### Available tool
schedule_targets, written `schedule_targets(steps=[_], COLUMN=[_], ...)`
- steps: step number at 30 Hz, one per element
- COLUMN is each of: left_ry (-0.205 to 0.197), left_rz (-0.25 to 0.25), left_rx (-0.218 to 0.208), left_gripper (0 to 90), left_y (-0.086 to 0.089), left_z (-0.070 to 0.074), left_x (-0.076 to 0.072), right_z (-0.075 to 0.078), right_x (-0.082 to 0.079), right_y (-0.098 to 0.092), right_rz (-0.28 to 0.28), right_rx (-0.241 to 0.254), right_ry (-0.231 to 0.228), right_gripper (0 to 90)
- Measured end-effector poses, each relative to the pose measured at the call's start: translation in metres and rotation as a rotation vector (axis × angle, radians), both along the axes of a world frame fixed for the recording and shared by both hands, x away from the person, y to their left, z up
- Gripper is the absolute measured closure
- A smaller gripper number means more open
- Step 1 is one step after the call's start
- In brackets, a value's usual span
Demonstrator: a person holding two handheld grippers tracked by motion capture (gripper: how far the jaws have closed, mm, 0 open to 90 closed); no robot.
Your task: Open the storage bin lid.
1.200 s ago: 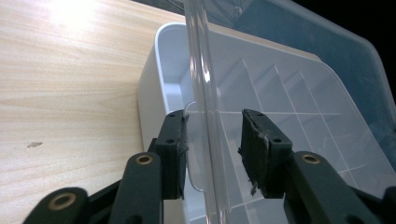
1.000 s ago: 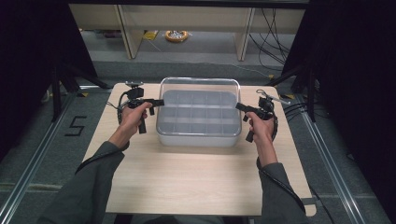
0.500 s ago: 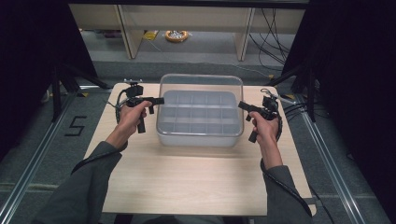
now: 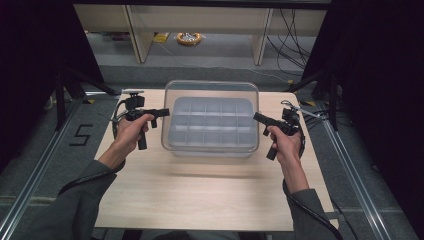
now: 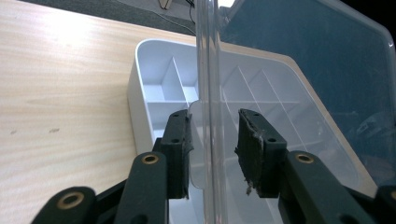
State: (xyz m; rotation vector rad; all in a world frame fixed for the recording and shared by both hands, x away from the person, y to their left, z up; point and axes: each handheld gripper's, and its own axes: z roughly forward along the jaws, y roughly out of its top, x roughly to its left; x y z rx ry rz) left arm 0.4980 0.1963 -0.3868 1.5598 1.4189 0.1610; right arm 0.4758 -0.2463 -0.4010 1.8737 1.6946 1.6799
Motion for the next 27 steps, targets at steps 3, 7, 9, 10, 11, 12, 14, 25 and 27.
schedule_targets(steps=[3,7,9,10,11,12,14,25,27], left_ry=[-0.003,0.0,0.0,0.0,0.008,0.016,0.011,0.015,0.013], left_rz=[-0.005,-0.007,-0.015,-0.015,-0.016,-0.019,-0.02,-0.012,-0.014], left_rx=[-0.004,-0.009,-0.013,-0.013,-0.028,-0.037,-0.029,-0.033,-0.032], left_gripper=[64.6,64.6,64.6,64.8,64.8,65.3,64.9,64.7,64.7], left_y=[0.002,0.005,0.008,0.008,0.01,0.012,0.014,0.029,0.03], left_z=[-0.002,-0.004,-0.006,-0.006,-0.008,-0.009,-0.012,-0.028,-0.029], left_x=[-0.007,-0.018,-0.023,-0.023,-0.025,-0.027,-0.033,-0.063,-0.066], right_z=[0.0,-0.001,-0.001,-0.001,-0.001,-0.001,-0.004,-0.016,-0.018], right_x=[-0.008,-0.013,-0.022,-0.022,-0.025,-0.028,-0.035,-0.064,-0.066], right_y=[0.001,0.001,0.002,0.002,0.002,0.002,0.004,0.02,0.02], right_rz=[0.013,0.024,0.033,0.033,0.032,0.035,0.042,0.063,0.072], right_rx=[0.0,-0.018,-0.02,-0.02,-0.006,-0.003,-0.03,-0.035,-0.033], right_ry=[-0.008,-0.024,-0.039,-0.039,-0.028,-0.031,-0.051,-0.057,-0.059], right_gripper=[70.5,70.8,71.5,71.5,71.7,72.1,72.3,72.5,72.5])
